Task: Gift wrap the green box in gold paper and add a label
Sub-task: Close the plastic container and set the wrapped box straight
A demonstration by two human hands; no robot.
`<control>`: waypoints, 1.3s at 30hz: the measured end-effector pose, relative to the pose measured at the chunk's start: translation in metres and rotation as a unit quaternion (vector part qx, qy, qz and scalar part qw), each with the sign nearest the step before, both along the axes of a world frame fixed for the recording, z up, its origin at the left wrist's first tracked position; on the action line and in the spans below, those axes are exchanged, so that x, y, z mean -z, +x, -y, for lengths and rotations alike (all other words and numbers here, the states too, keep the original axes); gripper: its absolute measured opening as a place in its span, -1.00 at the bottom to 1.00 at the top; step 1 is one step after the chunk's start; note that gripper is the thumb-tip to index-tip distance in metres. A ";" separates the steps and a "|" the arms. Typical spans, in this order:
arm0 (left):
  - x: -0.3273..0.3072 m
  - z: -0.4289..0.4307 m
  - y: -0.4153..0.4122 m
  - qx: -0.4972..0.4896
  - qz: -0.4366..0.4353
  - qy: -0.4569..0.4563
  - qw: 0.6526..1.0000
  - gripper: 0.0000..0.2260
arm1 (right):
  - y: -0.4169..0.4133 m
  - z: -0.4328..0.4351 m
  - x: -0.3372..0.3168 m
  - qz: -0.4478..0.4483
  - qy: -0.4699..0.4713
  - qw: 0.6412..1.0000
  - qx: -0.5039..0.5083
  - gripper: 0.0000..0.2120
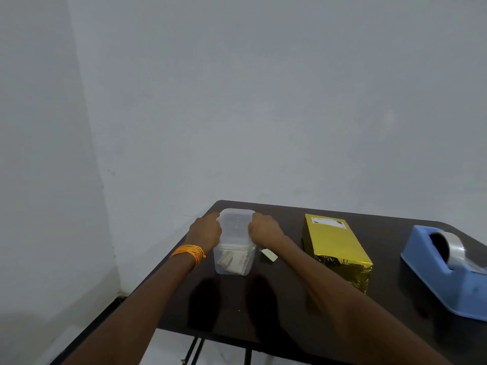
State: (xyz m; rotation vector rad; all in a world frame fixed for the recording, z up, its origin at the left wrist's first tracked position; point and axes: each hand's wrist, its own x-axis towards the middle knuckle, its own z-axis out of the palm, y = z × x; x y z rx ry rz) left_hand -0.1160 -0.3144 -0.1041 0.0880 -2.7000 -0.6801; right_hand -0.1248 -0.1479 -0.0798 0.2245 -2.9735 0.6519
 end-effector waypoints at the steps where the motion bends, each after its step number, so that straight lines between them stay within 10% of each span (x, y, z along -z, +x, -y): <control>1: 0.000 0.000 0.000 -0.002 0.000 -0.003 1.000 -0.71 | 0.001 0.000 -0.003 0.008 -0.015 1.000 0.005 -0.66; 6: -0.003 -0.004 -0.002 -0.025 -0.006 -0.020 0.999 -0.69 | 0.009 0.008 -0.005 0.033 -0.078 0.995 0.046 -0.38; 39: -0.013 -0.015 0.010 0.000 0.112 -0.016 0.994 -0.50 | 0.013 0.014 0.003 -0.008 -0.046 0.997 0.059 -0.40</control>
